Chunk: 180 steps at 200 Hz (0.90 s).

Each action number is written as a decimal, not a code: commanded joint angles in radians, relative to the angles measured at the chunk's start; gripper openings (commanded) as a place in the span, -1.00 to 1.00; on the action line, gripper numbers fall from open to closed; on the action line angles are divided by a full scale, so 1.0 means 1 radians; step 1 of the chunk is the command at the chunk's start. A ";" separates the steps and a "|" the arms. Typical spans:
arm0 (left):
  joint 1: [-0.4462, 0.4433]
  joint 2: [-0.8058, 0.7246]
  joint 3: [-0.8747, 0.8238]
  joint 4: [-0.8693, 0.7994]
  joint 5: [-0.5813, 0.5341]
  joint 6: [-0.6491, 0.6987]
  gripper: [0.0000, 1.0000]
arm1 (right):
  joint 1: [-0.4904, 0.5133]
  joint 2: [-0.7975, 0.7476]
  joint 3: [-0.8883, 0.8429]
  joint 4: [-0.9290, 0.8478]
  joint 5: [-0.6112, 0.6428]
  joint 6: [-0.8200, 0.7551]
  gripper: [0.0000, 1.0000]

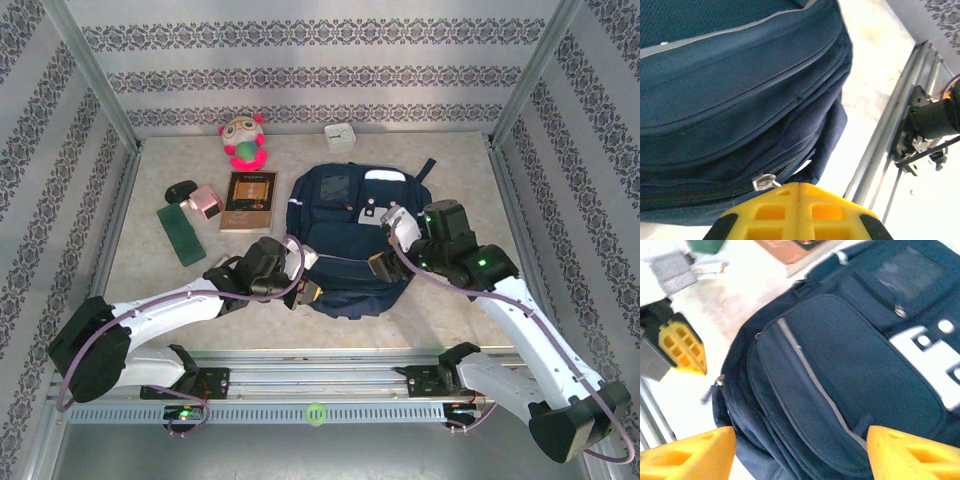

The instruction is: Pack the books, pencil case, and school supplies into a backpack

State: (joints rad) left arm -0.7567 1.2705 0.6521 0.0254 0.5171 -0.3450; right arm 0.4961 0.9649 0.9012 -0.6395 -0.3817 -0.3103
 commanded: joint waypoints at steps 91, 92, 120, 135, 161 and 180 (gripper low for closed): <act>-0.091 -0.109 0.033 -0.252 -0.311 -0.209 -0.22 | 0.095 0.226 -0.120 0.230 -0.133 -0.339 0.43; -0.095 -0.108 0.032 -0.253 -0.315 -0.214 -0.22 | 0.092 0.224 -0.121 0.229 -0.132 -0.341 0.43; -0.174 -0.064 0.051 -0.272 -0.416 -0.312 -0.12 | 0.049 0.185 -0.141 0.201 -0.121 -0.364 0.44; -0.208 -0.020 0.077 -0.277 -0.464 -0.351 -0.11 | 0.027 0.168 -0.155 0.195 -0.122 -0.367 0.44; -0.244 0.069 0.128 -0.292 -0.502 -0.392 -0.07 | 0.013 0.145 -0.171 0.189 -0.128 -0.365 0.44; -0.250 0.115 0.153 -0.300 -0.508 -0.401 -0.06 | 0.012 0.131 -0.183 0.189 -0.134 -0.361 0.44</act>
State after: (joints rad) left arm -0.9890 1.3464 0.7525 -0.2321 0.0708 -0.6861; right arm 0.5125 1.1213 0.7406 -0.4381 -0.4877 -0.6556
